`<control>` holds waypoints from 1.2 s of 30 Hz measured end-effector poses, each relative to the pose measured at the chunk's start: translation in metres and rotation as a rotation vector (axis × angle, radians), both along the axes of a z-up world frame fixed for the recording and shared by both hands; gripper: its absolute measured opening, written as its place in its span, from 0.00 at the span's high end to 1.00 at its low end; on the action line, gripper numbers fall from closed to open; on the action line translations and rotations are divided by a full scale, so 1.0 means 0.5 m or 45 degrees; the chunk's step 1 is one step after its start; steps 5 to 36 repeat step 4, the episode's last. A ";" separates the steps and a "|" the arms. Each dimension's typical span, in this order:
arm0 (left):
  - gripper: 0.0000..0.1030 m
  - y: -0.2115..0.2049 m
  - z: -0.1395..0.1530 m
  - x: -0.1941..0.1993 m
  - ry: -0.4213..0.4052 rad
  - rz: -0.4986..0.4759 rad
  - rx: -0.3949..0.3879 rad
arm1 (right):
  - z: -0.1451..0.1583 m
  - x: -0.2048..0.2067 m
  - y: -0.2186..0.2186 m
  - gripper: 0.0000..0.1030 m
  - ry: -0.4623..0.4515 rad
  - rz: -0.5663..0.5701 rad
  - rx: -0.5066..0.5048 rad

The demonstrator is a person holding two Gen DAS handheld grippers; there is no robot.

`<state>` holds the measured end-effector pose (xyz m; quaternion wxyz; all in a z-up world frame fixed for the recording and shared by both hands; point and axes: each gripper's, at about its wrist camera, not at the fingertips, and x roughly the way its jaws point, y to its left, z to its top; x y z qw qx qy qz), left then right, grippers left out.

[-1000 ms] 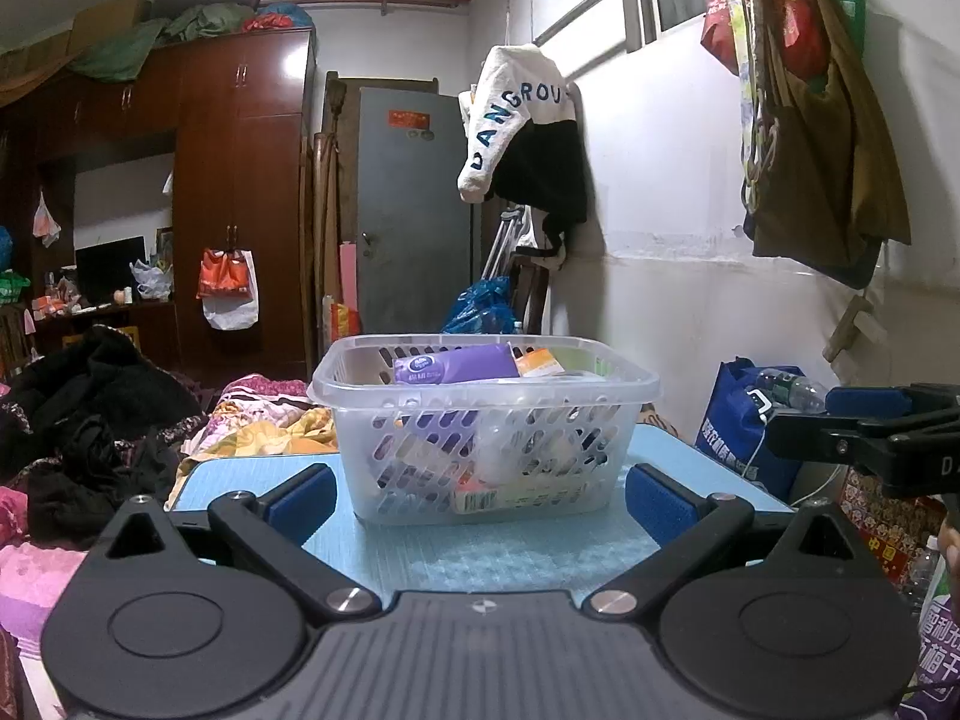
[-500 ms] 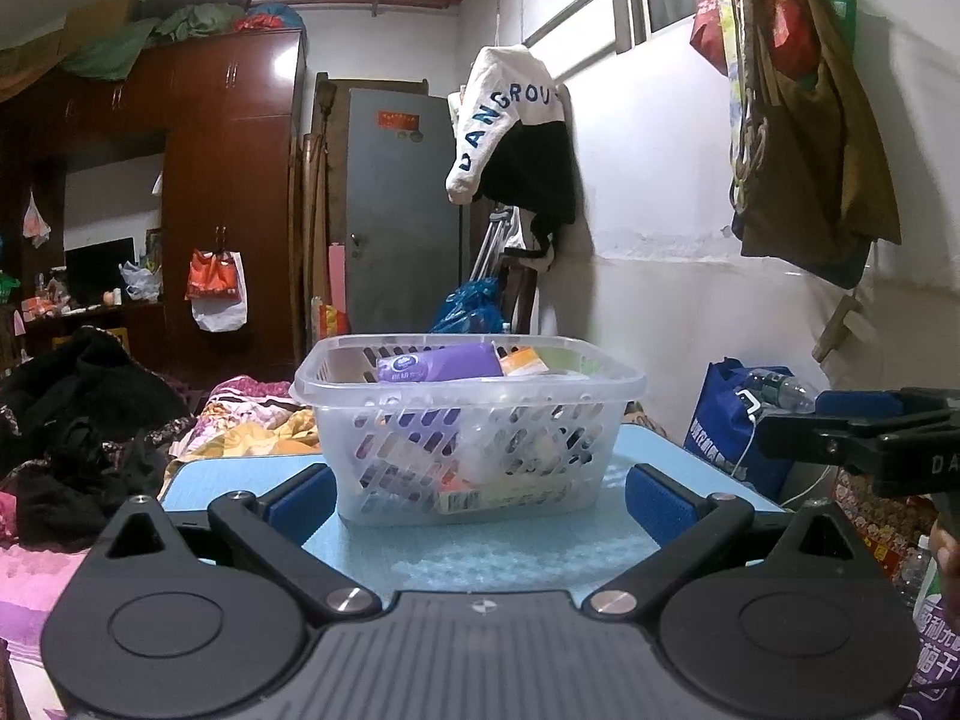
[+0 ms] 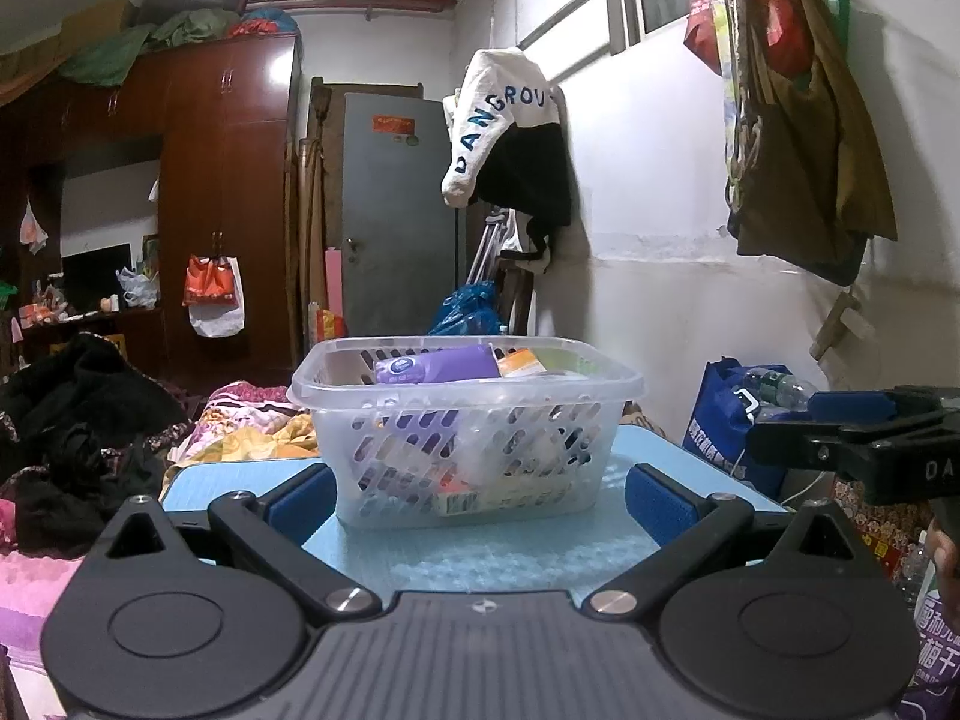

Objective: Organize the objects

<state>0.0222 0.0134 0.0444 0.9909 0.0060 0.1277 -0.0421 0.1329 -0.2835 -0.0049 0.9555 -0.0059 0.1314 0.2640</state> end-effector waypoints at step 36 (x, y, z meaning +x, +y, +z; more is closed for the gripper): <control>0.00 -0.001 0.002 -0.004 -0.017 0.011 0.003 | -0.002 0.000 0.003 0.00 0.002 -0.001 -0.009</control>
